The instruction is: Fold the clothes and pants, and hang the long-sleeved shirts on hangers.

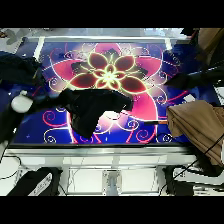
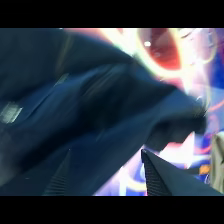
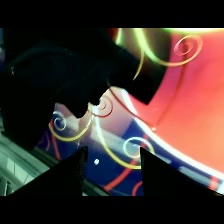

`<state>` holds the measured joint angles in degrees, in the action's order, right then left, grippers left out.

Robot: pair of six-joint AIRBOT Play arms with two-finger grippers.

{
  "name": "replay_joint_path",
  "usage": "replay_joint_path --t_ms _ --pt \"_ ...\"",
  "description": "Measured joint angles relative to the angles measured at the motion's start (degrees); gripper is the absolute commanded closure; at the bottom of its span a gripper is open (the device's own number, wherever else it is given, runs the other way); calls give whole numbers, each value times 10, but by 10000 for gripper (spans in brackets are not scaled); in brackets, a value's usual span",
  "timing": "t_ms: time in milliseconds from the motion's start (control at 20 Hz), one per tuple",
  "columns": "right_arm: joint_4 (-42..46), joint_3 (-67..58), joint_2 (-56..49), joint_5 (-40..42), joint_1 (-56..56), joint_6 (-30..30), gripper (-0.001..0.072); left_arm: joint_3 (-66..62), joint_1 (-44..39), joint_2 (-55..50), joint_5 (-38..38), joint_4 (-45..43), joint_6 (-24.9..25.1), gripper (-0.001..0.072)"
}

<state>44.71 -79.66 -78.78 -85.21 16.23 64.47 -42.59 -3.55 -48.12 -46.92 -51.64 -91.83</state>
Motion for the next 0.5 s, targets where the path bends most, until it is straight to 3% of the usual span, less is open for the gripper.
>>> replay_joint_path --t_ms 50,100,300,500 --pt "-3 29 1 15 -18 -9 242 38 7 37 -8 -9 -17 187" --pt "-9 55 2 31 -37 -19 113 76 11 71 -12 -17 -35 187" --pt "-36 153 3 134 -106 -50 91 221 21 181 -11 -2 -104 194" --pt "-57 196 -3 219 -156 -62 92 306 23 237 30 41 -106 194"
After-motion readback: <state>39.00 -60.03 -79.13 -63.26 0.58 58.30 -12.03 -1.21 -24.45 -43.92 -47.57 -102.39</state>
